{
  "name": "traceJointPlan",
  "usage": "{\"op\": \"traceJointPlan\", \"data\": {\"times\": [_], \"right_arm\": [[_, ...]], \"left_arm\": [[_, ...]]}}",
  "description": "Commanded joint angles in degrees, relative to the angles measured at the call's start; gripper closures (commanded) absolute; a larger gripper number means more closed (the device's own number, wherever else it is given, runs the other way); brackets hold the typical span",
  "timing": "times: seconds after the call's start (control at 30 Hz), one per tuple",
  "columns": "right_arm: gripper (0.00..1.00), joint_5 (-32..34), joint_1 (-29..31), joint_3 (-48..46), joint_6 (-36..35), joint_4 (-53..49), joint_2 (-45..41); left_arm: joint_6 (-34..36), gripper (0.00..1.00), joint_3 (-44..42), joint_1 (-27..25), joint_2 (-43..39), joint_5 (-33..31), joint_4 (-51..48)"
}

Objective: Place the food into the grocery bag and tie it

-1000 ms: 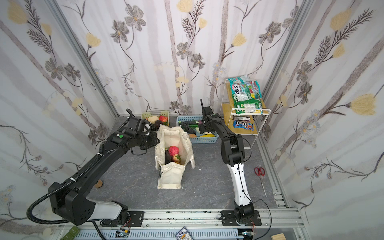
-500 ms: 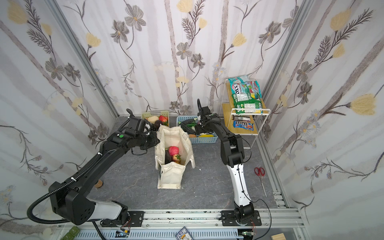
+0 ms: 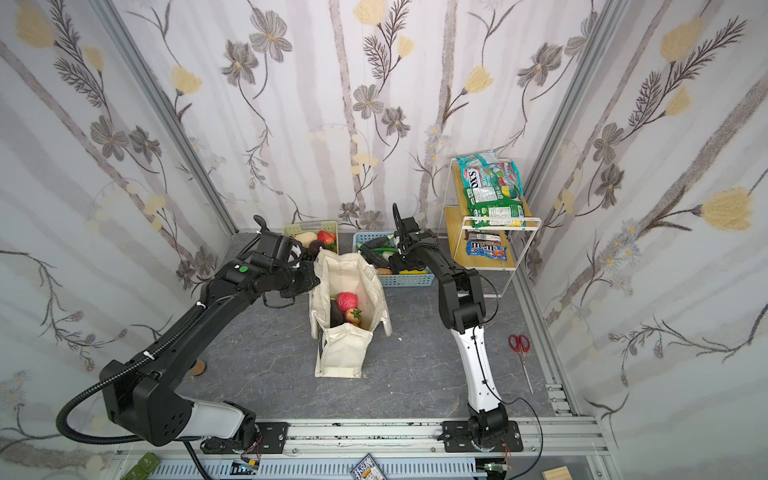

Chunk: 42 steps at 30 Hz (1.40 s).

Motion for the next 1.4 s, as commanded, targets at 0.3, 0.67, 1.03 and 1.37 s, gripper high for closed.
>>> {"op": "traceJointPlan", "data": {"times": [0.3, 0.67, 1.03, 1.37], "right_arm": [[0.25, 1.99, 0.58, -4.28, 2.09, 6.22, -2.58], [0.22, -2.01, 0.13, -3.0, 1.63, 9.68, -3.31], [0.24, -0.12, -0.22, -1.78, 0.84, 5.03, -1.97], [0.23, -3.76, -0.24, -2.6, 0.3, 3.17, -1.99]], "left_arm": [[0.05, 1.0, 0.13, -0.09, -0.44, -0.46, -0.68], [0.2, 1.0, 0.02, -0.05, -0.71, -0.68, -0.92], [0.54, 1.0, 0.62, -0.09, 0.12, -0.42, -0.76], [0.52, 1.0, 0.26, 0.0, -0.26, -0.77, -0.67]]}}
